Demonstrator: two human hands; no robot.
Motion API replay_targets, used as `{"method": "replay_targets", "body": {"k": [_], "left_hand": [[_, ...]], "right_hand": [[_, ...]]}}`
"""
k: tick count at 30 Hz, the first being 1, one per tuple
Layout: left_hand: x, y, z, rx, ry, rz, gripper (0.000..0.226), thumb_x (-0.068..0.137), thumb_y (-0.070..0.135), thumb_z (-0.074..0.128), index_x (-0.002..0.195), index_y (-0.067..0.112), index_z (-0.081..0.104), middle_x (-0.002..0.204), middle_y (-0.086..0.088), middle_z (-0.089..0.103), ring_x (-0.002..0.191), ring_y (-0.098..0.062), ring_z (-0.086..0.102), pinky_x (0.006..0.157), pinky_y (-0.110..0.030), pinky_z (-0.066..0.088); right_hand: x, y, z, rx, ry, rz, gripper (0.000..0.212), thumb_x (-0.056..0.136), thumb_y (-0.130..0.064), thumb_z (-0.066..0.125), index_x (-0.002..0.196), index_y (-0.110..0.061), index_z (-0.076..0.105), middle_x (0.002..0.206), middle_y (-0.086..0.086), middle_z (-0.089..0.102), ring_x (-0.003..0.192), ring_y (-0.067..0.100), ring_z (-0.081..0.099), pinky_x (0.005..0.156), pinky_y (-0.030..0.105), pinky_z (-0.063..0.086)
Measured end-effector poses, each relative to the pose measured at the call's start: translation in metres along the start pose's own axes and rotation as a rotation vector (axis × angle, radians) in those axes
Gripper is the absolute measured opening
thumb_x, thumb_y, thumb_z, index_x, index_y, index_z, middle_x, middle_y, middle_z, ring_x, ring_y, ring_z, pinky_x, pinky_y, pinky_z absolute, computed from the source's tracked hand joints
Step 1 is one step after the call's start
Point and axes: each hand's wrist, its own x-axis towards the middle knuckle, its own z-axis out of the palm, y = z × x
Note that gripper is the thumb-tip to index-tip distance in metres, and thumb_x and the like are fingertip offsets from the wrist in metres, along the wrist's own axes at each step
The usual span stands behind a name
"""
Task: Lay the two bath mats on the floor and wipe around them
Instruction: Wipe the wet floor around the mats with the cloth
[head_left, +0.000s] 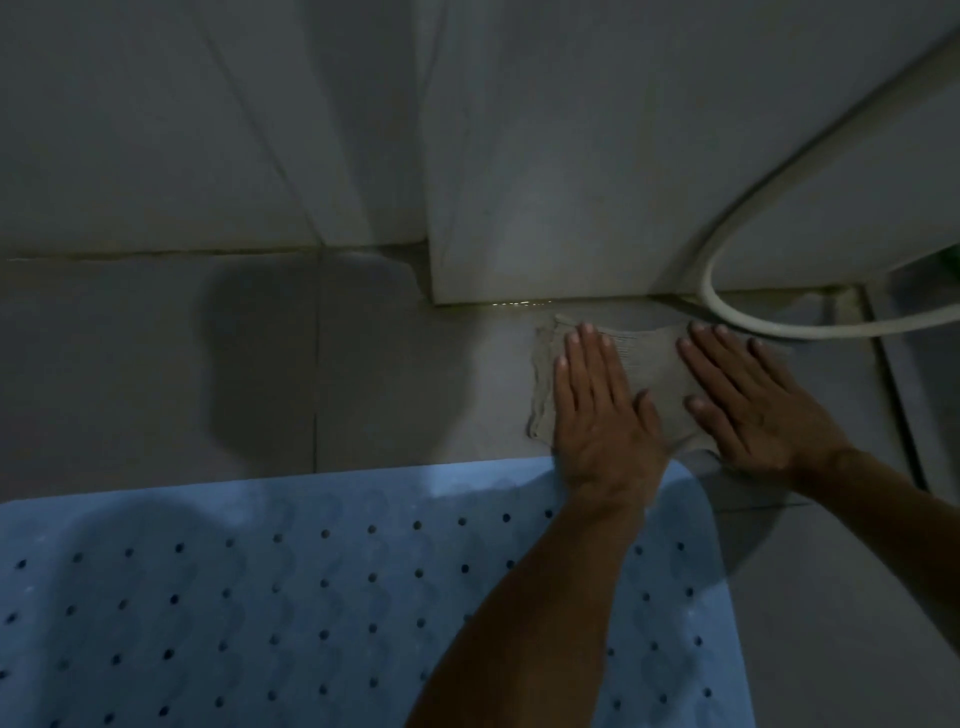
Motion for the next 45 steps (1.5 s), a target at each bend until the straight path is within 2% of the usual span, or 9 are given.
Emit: {"method": "replay_targets", "body": {"k": [4, 9, 12, 14, 16, 19, 23, 31, 45], "left_hand": [[0.0, 0.031, 0.017, -0.025, 0.002, 0.033, 0.069, 0.101, 0.042, 0.013, 0.152, 0.0, -0.006, 0.159, -0.02, -0.016, 0.148, -0.03, -0.016, 0.122, -0.043, -0.004], [-0.002, 0.031, 0.025, -0.002, 0.048, 0.053, 0.068, 0.1, 0.041, 0.01, 0.152, -0.002, 0.001, 0.16, -0.022, -0.011, 0.149, -0.032, -0.012, 0.122, -0.045, -0.001], [0.0, 0.031, 0.026, -0.014, 0.049, 0.058, 0.069, 0.1, 0.042, 0.011, 0.152, -0.002, 0.001, 0.16, -0.022, -0.01, 0.149, -0.033, -0.01, 0.122, -0.046, 0.0], [-0.001, 0.031, 0.026, -0.008, 0.052, 0.068, 0.068, 0.1, 0.042, 0.011, 0.152, -0.002, 0.002, 0.16, -0.023, -0.01, 0.149, -0.033, -0.01, 0.122, -0.047, 0.001], [-0.003, 0.031, 0.024, -0.003, 0.06, 0.067, 0.067, 0.101, 0.04, 0.012, 0.152, -0.003, 0.002, 0.159, -0.023, -0.009, 0.149, -0.033, -0.01, 0.122, -0.047, 0.002], [-0.003, 0.031, 0.025, 0.0, 0.069, 0.072, 0.066, 0.101, 0.037, 0.012, 0.152, -0.003, 0.001, 0.16, -0.023, -0.008, 0.149, -0.033, -0.01, 0.121, -0.047, 0.002], [-0.004, 0.031, 0.024, 0.002, 0.086, 0.063, 0.064, 0.101, 0.035, 0.01, 0.152, -0.004, 0.001, 0.16, -0.022, -0.006, 0.149, -0.032, -0.008, 0.122, -0.046, 0.002], [-0.005, 0.031, 0.019, 0.02, 0.038, 0.065, 0.062, 0.102, 0.032, 0.013, 0.152, -0.003, 0.0, 0.16, -0.022, -0.006, 0.149, -0.032, -0.007, 0.121, -0.047, 0.004], [-0.006, 0.028, 0.022, -0.011, 0.073, 0.081, 0.063, 0.101, 0.031, 0.014, 0.152, -0.004, 0.004, 0.16, -0.023, -0.002, 0.15, -0.032, -0.003, 0.121, -0.047, 0.004]], "right_hand": [[-0.022, 0.034, 0.006, -0.007, -0.047, 0.054, 0.066, 0.104, -0.05, 0.01, 0.161, -0.016, 0.012, 0.168, 0.005, 0.009, 0.155, 0.021, 0.008, 0.126, 0.038, -0.001], [-0.019, 0.021, 0.002, 0.147, 0.143, 0.027, 0.064, 0.1, -0.04, 0.036, 0.151, -0.002, 0.039, 0.161, 0.019, 0.029, 0.149, 0.032, 0.028, 0.123, 0.042, 0.019], [-0.014, 0.0, -0.003, 0.303, 0.223, 0.251, 0.059, 0.099, -0.038, 0.041, 0.148, -0.006, 0.044, 0.158, 0.015, 0.036, 0.145, 0.027, 0.032, 0.117, 0.04, 0.028], [-0.013, -0.016, -0.004, 0.373, 0.265, 0.464, 0.057, 0.1, -0.035, 0.043, 0.15, -0.007, 0.042, 0.159, 0.013, 0.034, 0.145, 0.026, 0.031, 0.116, 0.038, 0.028], [-0.013, -0.029, -0.001, 0.385, 0.249, 0.584, 0.058, 0.103, -0.034, 0.038, 0.154, -0.007, 0.034, 0.164, 0.012, 0.025, 0.15, 0.025, 0.024, 0.121, 0.041, 0.023], [-0.018, -0.038, 0.014, 0.293, 0.204, 0.574, 0.062, 0.106, -0.04, 0.02, 0.16, -0.01, 0.016, 0.168, 0.01, 0.009, 0.155, 0.021, 0.008, 0.126, 0.043, 0.006], [-0.018, -0.032, 0.025, 0.245, 0.176, 0.563, 0.063, 0.106, -0.044, 0.013, 0.161, -0.014, 0.009, 0.169, 0.006, 0.004, 0.156, 0.017, 0.001, 0.126, 0.044, 0.003], [-0.015, -0.029, 0.027, 0.264, 0.16, 0.574, 0.062, 0.106, -0.043, 0.014, 0.161, -0.016, 0.007, 0.169, 0.005, 0.004, 0.155, 0.017, -0.001, 0.126, 0.044, 0.001], [-0.015, -0.03, 0.025, 0.264, 0.185, 0.588, 0.061, 0.106, -0.043, 0.015, 0.161, -0.016, 0.01, 0.169, 0.004, 0.007, 0.155, 0.016, 0.001, 0.125, 0.039, -0.002]]}}
